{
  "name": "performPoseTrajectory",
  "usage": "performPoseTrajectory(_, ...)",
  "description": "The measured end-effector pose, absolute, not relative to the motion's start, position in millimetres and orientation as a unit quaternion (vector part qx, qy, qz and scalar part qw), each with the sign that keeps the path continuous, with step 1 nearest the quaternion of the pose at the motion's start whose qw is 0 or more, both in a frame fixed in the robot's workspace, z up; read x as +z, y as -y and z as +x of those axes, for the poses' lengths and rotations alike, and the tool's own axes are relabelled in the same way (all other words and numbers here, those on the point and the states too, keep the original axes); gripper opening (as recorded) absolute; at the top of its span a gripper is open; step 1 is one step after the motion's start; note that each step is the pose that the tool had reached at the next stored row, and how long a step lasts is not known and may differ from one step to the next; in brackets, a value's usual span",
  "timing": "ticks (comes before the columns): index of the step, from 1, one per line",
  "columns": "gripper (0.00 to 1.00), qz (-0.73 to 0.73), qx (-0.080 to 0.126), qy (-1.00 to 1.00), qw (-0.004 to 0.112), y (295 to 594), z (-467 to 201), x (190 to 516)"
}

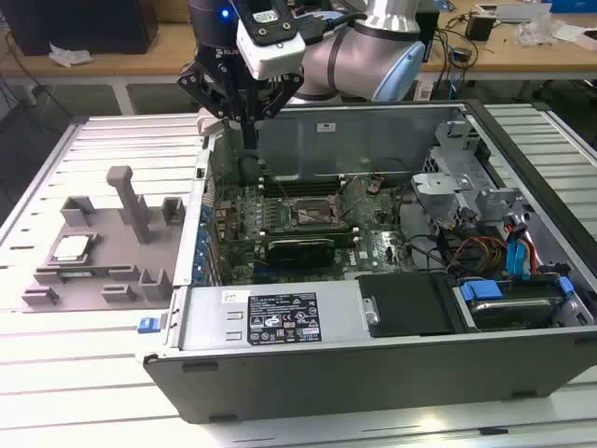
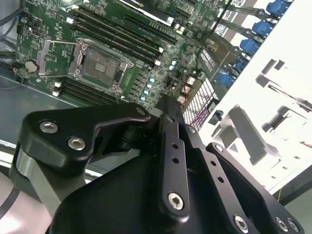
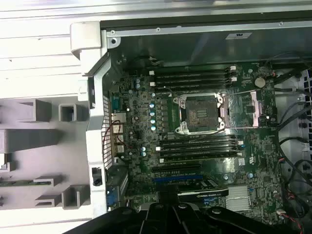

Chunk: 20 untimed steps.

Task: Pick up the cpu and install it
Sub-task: 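Reach for the cpu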

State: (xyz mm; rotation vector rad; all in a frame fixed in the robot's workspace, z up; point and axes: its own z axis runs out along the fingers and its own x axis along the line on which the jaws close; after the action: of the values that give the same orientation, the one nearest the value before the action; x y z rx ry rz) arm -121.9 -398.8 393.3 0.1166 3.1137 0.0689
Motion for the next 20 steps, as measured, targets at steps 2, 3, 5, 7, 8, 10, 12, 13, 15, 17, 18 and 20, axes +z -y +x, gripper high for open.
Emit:
performPoseTrajectory(2,0.11,0.037,0.022,-0.999,0.012,398.8,-121.9,393.3)
performPoseTrajectory(3,0.11,0.037,0.022,-0.999,0.012,398.9,-121.9,393.3)
performPoseTrajectory(5,0.11,0.037,0.022,-0.999,0.012,398.8,-121.9,393.3)
performPoseTrajectory(7,0.11,0.037,0.022,-0.999,0.012,398.8,-121.9,393.3)
performPoseTrajectory(8,0.11,0.037,0.022,-0.999,0.012,398.8,-121.9,393.3)
performPoseTrajectory(10,0.11,0.037,0.022,-0.999,0.012,398.9,-121.9,393.3)
performPoseTrajectory(12,0.11,0.037,0.022,-0.999,0.012,398.8,-121.9,393.3)
performPoseTrajectory(13,0.11,0.037,0.022,-0.999,0.012,398.9,-121.9,393.3)
performPoseTrajectory(15,0.11,0.037,0.022,-0.999,0.012,398.9,-123.2,393.3)
performPoseTrajectory(17,0.11,0.037,0.022,-0.999,0.012,398.8,-125.9,393.3)
performPoseTrajectory(18,0.11,0.037,0.022,-0.999,0.012,398.8,-126.9,393.3)
performPoseTrajectory(20,0.11,0.037,0.022,-0.999,0.012,398.9,-128.8,393.3)
